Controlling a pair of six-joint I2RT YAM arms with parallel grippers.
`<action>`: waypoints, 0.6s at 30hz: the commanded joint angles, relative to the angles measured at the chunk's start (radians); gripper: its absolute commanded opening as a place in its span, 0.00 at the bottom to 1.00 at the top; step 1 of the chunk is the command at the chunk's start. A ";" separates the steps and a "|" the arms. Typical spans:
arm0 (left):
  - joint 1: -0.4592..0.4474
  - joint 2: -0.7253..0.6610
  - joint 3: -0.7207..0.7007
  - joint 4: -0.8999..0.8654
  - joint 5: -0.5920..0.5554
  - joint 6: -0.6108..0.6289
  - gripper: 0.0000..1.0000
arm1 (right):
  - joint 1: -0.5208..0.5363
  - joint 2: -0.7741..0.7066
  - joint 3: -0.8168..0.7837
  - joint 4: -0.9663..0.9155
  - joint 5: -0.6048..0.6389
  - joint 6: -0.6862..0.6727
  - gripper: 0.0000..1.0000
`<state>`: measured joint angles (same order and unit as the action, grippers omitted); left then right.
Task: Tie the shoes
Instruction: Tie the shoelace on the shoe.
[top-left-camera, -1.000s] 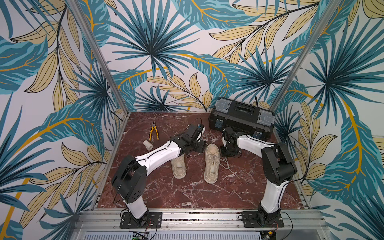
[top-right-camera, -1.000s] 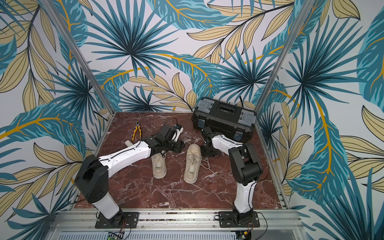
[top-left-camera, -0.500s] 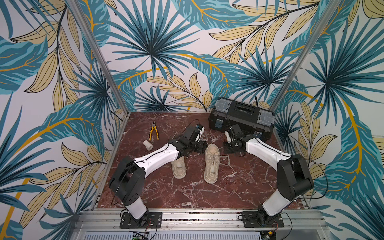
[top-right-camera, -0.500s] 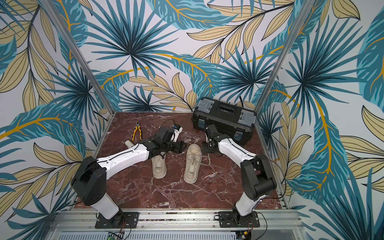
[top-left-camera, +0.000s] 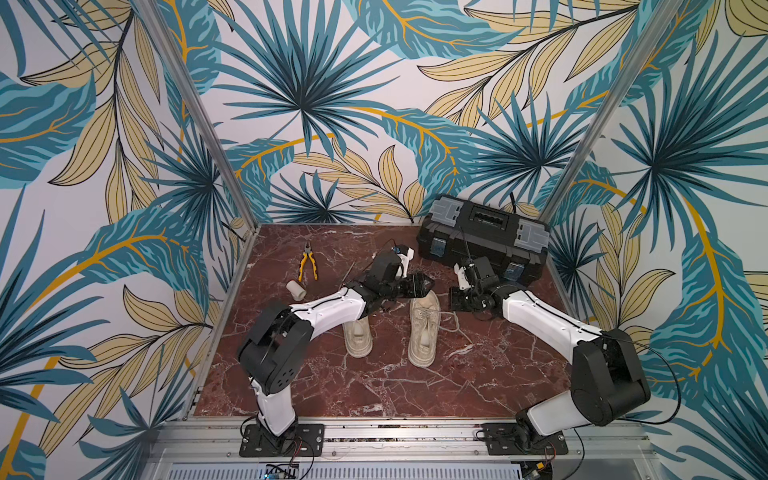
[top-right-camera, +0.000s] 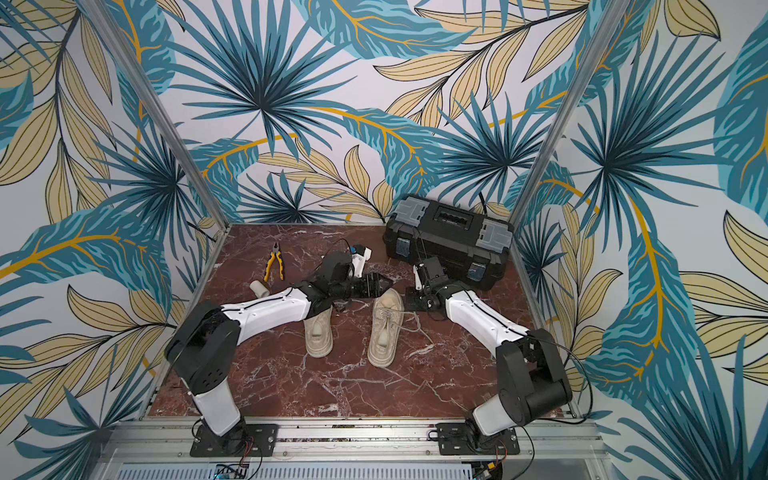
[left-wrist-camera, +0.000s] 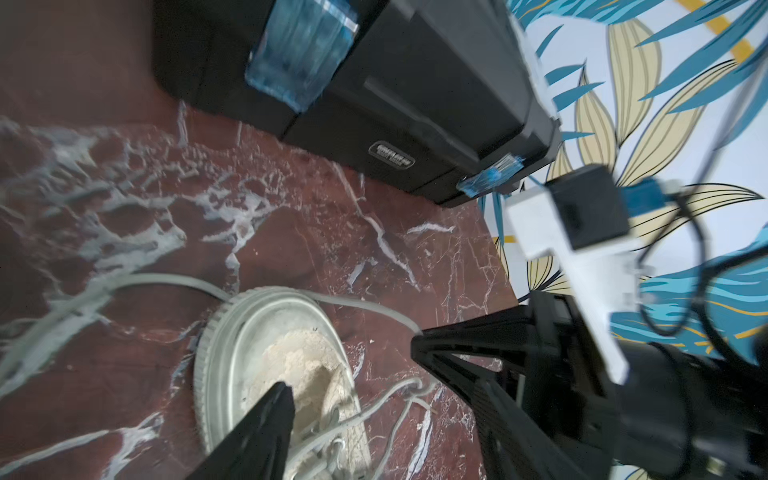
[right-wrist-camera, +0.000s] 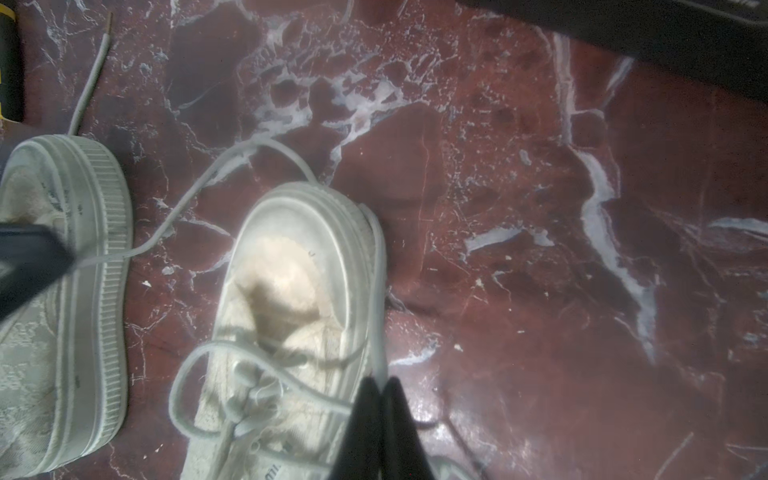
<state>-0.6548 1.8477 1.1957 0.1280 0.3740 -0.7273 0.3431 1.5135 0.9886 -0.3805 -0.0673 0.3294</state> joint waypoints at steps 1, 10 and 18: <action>-0.005 0.063 0.066 0.072 0.080 -0.124 0.72 | 0.002 -0.024 -0.038 0.033 -0.022 0.018 0.00; -0.038 0.174 0.157 0.070 0.132 -0.243 0.70 | 0.002 -0.038 -0.076 0.080 -0.055 0.031 0.00; -0.059 0.205 0.211 0.015 0.112 -0.254 0.68 | 0.002 -0.054 -0.093 0.091 -0.058 0.031 0.00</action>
<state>-0.7071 2.0365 1.3621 0.1596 0.4835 -0.9638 0.3431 1.4818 0.9203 -0.3088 -0.1139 0.3489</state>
